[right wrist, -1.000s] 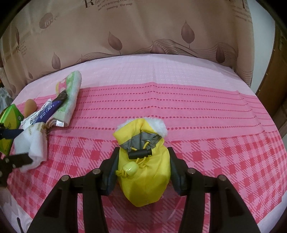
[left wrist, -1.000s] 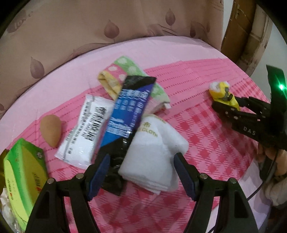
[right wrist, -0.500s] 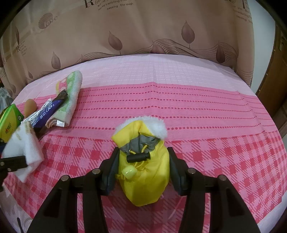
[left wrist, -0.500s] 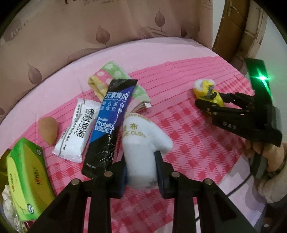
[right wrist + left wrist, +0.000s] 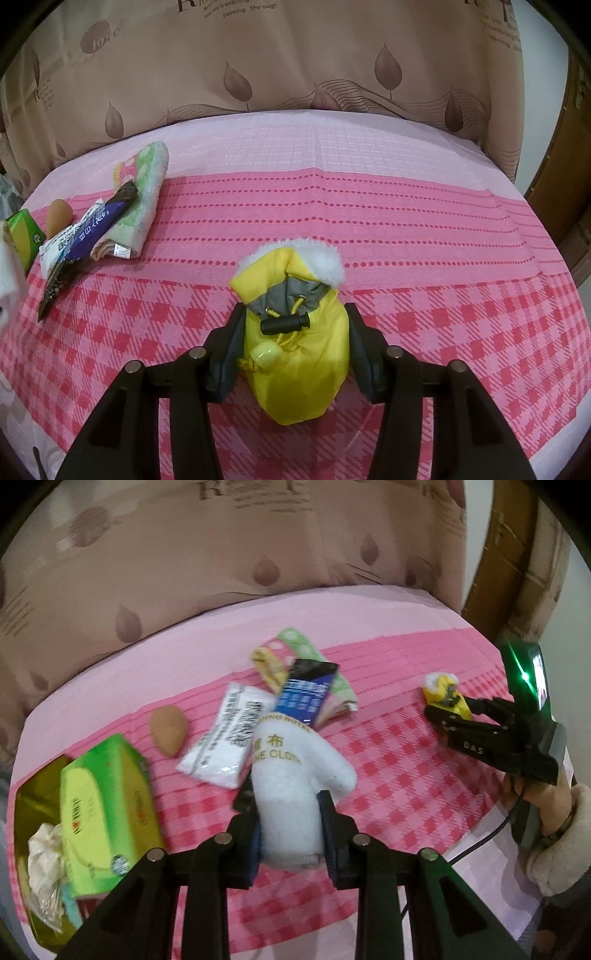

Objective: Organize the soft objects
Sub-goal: 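Grasp the white 'CLOTH' towel with the left gripper while the right gripper holds the yellow pouch, then carry the white towel into the tin and open the left gripper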

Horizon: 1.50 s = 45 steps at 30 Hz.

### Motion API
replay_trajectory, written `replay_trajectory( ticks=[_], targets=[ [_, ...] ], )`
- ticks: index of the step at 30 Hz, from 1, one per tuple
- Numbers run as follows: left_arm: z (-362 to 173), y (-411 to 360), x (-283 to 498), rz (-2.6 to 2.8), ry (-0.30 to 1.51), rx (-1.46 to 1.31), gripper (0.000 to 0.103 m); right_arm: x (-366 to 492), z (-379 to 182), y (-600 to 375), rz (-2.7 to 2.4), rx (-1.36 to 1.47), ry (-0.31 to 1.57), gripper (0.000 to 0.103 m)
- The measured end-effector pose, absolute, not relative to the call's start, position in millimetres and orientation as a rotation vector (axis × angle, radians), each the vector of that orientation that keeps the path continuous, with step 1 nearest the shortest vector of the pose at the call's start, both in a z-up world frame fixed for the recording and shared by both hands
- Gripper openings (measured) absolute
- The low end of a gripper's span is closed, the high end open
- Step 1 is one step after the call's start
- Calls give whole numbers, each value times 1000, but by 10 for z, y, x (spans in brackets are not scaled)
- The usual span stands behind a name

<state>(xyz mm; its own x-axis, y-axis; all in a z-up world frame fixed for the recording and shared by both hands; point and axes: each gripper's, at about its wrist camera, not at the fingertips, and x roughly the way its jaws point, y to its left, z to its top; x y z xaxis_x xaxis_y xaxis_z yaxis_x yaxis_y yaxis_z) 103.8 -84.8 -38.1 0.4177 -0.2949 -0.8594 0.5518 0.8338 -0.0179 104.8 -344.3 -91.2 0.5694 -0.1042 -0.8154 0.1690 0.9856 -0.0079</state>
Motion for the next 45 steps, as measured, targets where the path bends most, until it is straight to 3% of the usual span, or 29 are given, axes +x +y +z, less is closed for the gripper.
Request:
replay_trajectory(
  ticks=[23,45],
  targets=[
    [127,710,1447,-201,943,150,27,1045,-923,-3446,-162,63,954,49],
    [-363,1812,2155,46,1061,65,27,1049,-927,-3433,-162,61,954,50]
  ],
)
